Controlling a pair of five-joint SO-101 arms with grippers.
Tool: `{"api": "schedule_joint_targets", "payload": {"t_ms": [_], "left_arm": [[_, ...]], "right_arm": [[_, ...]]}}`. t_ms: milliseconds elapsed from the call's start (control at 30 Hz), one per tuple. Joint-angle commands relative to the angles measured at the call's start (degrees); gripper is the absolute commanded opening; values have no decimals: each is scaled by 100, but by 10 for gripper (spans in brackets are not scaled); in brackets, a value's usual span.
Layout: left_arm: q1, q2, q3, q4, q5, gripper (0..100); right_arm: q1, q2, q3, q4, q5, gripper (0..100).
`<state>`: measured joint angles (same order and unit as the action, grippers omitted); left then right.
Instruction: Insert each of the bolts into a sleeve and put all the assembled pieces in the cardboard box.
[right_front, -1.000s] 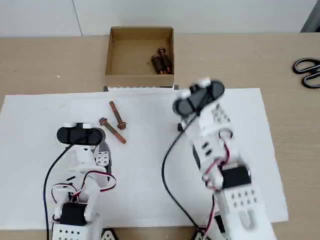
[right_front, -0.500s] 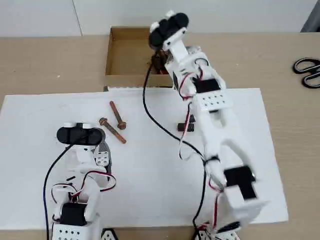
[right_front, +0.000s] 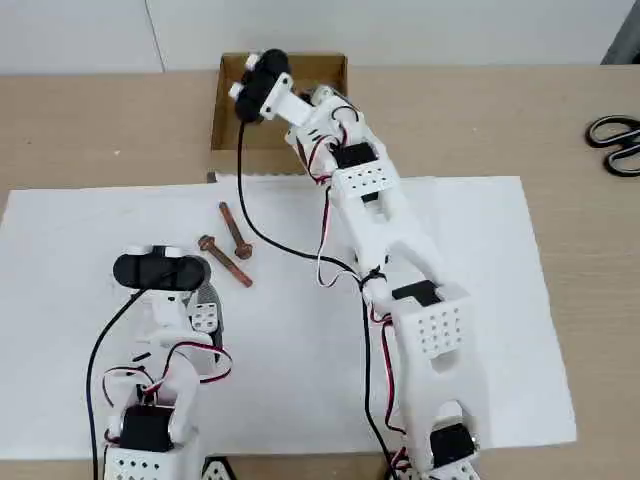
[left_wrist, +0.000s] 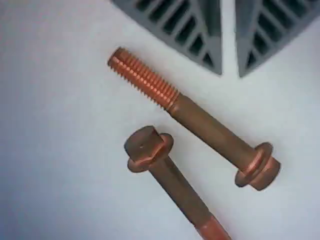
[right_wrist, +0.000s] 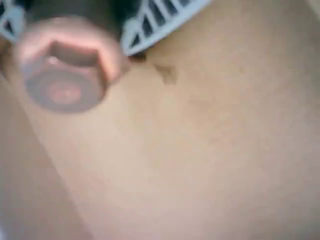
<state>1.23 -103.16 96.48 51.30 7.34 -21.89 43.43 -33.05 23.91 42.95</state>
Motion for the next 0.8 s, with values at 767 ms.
{"api": "schedule_joint_targets", "payload": {"t_ms": [767], "left_arm": [[-44, -53, -22, -123, 18, 6]], "right_arm": [[13, -734, -1064, 1560, 448, 13]]}}
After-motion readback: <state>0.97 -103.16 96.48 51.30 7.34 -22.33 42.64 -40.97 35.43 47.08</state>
